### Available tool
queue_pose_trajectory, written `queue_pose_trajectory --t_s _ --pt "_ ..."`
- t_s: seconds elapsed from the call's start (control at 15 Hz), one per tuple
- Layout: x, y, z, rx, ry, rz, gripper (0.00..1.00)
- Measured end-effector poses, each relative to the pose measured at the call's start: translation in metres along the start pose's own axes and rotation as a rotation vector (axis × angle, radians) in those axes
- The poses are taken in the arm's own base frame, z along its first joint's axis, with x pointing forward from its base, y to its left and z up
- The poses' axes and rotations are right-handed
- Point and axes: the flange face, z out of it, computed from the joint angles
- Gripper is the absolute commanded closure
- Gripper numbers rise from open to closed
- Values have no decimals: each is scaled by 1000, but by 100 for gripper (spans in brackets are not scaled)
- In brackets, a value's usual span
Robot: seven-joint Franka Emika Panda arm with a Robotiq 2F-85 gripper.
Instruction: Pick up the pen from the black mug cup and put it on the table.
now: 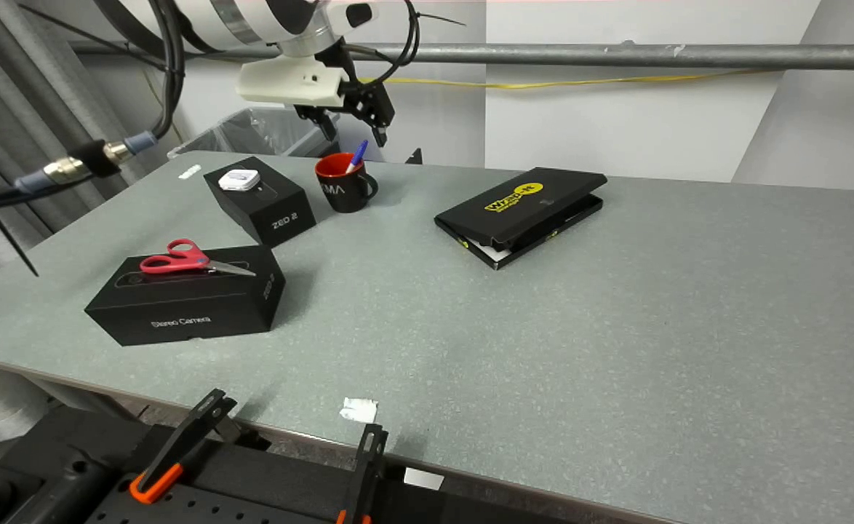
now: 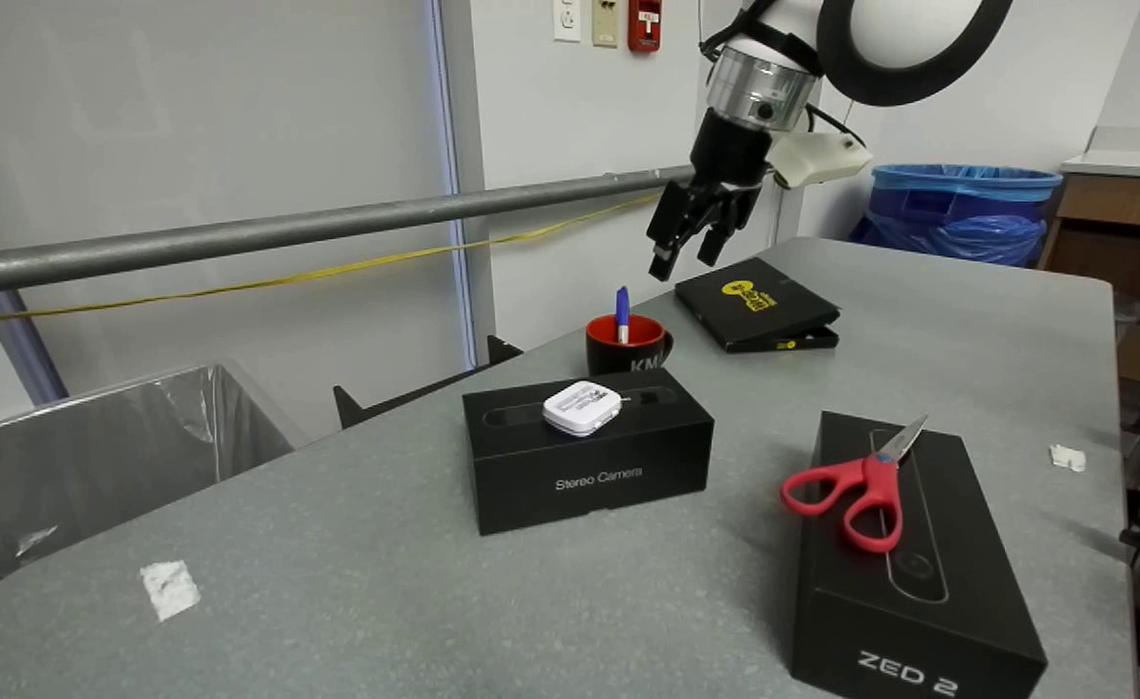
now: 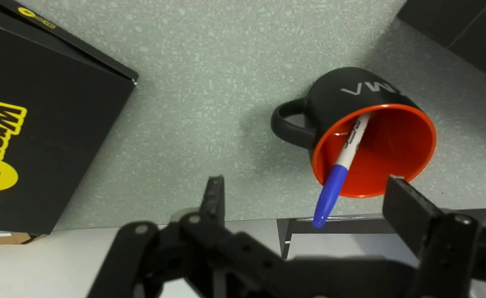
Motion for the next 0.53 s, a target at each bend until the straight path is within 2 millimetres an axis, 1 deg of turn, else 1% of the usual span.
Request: queue_pose_trajectory --t_s 0.2,0.53 --pt "0 1 2 -9 2 -4 0" --pt "0 -18 11 16 -8 -16 0"
